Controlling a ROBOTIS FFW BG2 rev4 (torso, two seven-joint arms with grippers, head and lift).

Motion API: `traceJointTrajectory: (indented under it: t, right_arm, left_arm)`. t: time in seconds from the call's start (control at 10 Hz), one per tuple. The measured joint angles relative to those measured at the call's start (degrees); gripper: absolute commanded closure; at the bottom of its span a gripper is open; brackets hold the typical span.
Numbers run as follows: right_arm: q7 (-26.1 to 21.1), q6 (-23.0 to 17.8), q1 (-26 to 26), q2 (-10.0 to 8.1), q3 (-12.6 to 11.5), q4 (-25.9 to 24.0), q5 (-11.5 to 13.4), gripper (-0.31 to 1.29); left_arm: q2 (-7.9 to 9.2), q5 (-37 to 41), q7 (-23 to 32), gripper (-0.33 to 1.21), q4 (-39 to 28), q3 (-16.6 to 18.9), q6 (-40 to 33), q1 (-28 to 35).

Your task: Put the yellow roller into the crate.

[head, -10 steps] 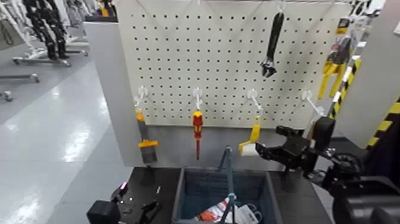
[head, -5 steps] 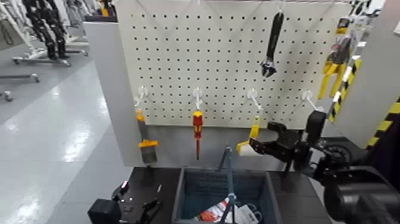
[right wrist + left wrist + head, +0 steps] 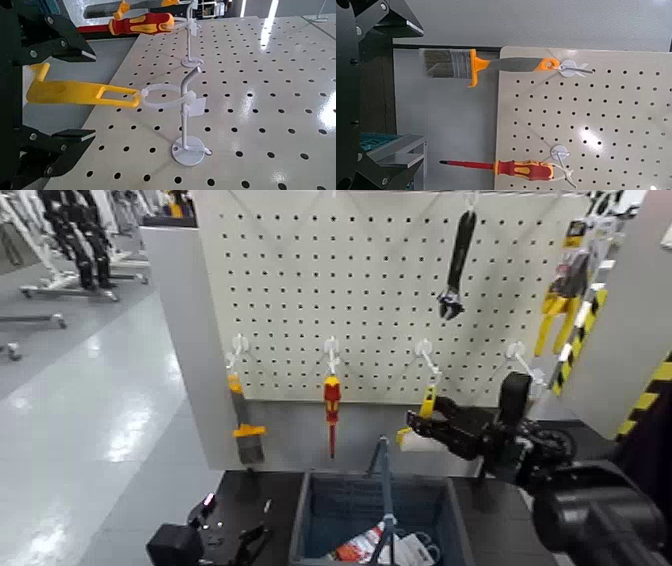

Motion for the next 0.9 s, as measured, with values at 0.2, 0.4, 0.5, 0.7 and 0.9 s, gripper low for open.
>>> traceJointTrajectory:
  t: [0.2, 0.4, 0.5, 0.7, 0.9]
  right_arm:
    - [-0.86, 0.63, 0.40, 0.13, 0.05, -0.94, 0.62, 1.24]
    - [-0.99, 0.67, 0.69, 0.16, -0.05, -1.16, 0.62, 1.25]
    - [-0.94, 0.67, 0.87, 0.21, -0.16, -1.23, 0.40, 1.25]
    - [-0.67, 0.46, 1.30, 0.29, -0.55, -1.38, -0.13, 1.25]
    - [-0.19, 0.45, 2.00, 0.41, -1.20, -2.04, -0.63, 1.25]
  left_arm:
    - [0.07, 0.13, -0.09, 0.20, -0.07, 0.02, -0.06, 0.04]
    - [0.10, 0.19, -0.09, 0.20, -0.06, 0.02, -0.06, 0.04]
    - [0.10, 0.20, -0.09, 0.20, -0.02, 0.02, -0.01, 0.04]
    - [0.09, 0.15, -0.09, 0.20, 0.13, -0.06, 0.03, -0.03]
    - [0.08, 0.14, -0.09, 0.20, 0.26, -0.14, 0.03, -0.11]
